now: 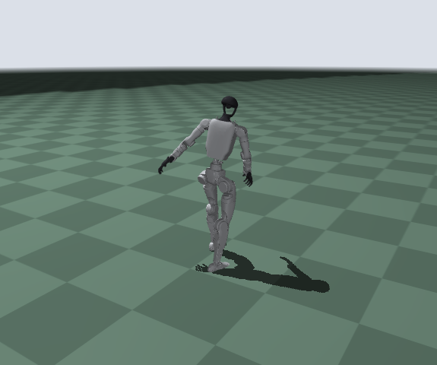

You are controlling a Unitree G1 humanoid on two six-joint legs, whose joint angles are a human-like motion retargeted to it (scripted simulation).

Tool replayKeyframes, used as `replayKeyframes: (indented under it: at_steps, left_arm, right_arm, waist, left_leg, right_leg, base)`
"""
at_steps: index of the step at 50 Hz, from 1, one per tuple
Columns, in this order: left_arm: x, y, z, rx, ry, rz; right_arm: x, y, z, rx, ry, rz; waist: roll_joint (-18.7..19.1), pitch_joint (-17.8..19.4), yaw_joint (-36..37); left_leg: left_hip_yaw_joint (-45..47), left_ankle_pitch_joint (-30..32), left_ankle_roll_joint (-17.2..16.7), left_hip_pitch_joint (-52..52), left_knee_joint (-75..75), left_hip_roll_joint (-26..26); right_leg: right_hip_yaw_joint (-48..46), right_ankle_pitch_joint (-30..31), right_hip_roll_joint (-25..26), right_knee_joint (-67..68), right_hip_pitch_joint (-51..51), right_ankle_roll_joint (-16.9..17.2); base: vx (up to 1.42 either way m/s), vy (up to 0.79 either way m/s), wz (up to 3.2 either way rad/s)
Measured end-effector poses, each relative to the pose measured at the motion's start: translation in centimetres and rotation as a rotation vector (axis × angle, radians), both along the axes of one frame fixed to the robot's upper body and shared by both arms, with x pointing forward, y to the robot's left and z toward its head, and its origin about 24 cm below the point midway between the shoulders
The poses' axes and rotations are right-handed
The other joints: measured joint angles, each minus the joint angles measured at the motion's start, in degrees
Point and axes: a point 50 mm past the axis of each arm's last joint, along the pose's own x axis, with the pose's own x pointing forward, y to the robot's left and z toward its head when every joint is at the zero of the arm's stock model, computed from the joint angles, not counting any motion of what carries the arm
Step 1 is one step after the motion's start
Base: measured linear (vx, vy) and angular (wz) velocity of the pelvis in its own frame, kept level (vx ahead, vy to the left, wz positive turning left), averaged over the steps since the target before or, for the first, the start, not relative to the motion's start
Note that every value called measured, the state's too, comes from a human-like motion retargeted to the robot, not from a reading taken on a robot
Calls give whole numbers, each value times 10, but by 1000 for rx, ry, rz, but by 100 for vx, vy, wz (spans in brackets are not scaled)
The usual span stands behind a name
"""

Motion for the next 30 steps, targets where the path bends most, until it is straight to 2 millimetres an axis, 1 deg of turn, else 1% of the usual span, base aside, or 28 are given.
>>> replayKeyframes:
  at_steps: [2, 5, 8, 10, 12, 15, 17, 18, 19, 20, 22, 25, 27, 30]
  left_arm:
    - [-1, -8, -5, -16, 14, -20]
    - [-7, -19, -12, -48, 50, -56]
    - [-1, -29, -19, -81, 75, -90]
    - [5, -31, -20, -93, 85, -129]
    - [15, -35, -23, -105, 73, -156]
    - [32, -38, -24, -104, 47, -221]
    - [43, -39, -23, -90, 20, -262]
    - [47, -39, -23, -78, 2, -280]
    - [52, -40, -22, -72, -6, -300]
    - [56, -41, -22, -70, -7, -322]
    - [64, -42, -21, -60, -17, -358]
    - [75, -40, -18, -47, -26, -411]
    - [82, -37, -16, -36, -32, -441]
    - [91, -32, -11, -8, -47, -474]
  right_arm:
    - [5, 9, 2, 15, -18, 1]
    - [3, 20, -2, 35, -16, -14]
    - [-1, 26, -9, 51, 10, -44]
    - [-10, 30, -17, 68, 45, -50]
    - [-21, 28, -25, 58, 90, -50]
    - [-41, 27, -38, 47, 161, -30]
    - [-52, 25, -45, 42, 189, -24]
    - [-57, 25, -47, 40, 196, -22]
    - [-61, 24, -49, 38, 203, -25]
    - [-63, 21, -50, 36, 209, -31]
    - [-65, 18, -50, 47, 206, -54]
    - [-63, 15, -49, 86, 190, -109]
    - [-62, 14, -48, 121, 174, -149]
    - [-60, 16, -46, 164, 144, -192]
  waist:
    - [-3, -1, 8]
    - [-18, -14, 15]
    - [-36, -16, 14]
    - [-50, -27, 23]
    - [-46, -28, 25]
    - [-48, -38, 34]
    - [-55, -49, 38]
    - [-61, -55, 39]
    - [-62, -59, 39]
    - [-60, -62, 38]
    - [-60, -63, 36]
    - [-64, -60, 30]
    - [-66, -57, 24]
    - [-74, -48, 11]
  left_leg:
    - [38, 16, -12, 7, -51, 13]
    - [91, 41, -20, 21, -85, 19]
    - [82, 68, -14, 51, -96, -3]
    - [53, 64, -5, 59, -84, -9]
    - [8, 51, 1, 82, -72, -13]
    - [-55, 32, 12, 108, -58, -22]
    - [-96, 26, 16, 120, -57, -31]
    - [-117, 23, 18, 125, -57, -36]
    - [-139, 22, 16, 132, -60, -37]
    - [-162, 22, 12, 140, -65, -37]
    - [-205, 18, 6, 155, -70, -40]
    - [-268, 12, -2, 174, -75, -43]
    - [-312, 9, -6, 184, -77, -44]
    - [-378, 3, -8, 198, -82, -51]
  right_leg:
    - [-7, -9, 8, 1, 8, 0]
    - [-26, -26, 9, 14, 20, 0]
    - [-64, -42, -8, 76, 35, -7]
    - [-91, -42, -24, 171, 14, -29]
    - [-105, -6, -25, 251, 12, -60]
    - [-91, 64, -36, 427, -49, -99]
    - [-60, 102, -31, 517, -106, -97]
    - [-48, 115, -30, 552, -134, -86]
    - [-40, 117, -25, 569, -153, -85]
    - [-33, 115, -17, 576, -168, -91]
    - [-43, 101, -30, 568, -187, -101]
    - [-63, 66, -54, 507, -198, -123]
    - [-49, 53, -54, 430, -198, -124]
    - [19, 61, -44, 290, -187, -106]
  base:
    - [36, 5, 16]
    - [45, 12, 53]
    - [54, 17, 105]
    - [56, 12, 119]
    - [56, 11, 156]
    - [52, 6, 175]
    - [47, 0, 189]
    - [45, -3, 192]
    - [42, -5, 196]
    - [39, -6, 197]
    - [37, -9, 194]
    - [33, -14, 190]
    - [30, -19, 195]
    - [28, -24, 202]
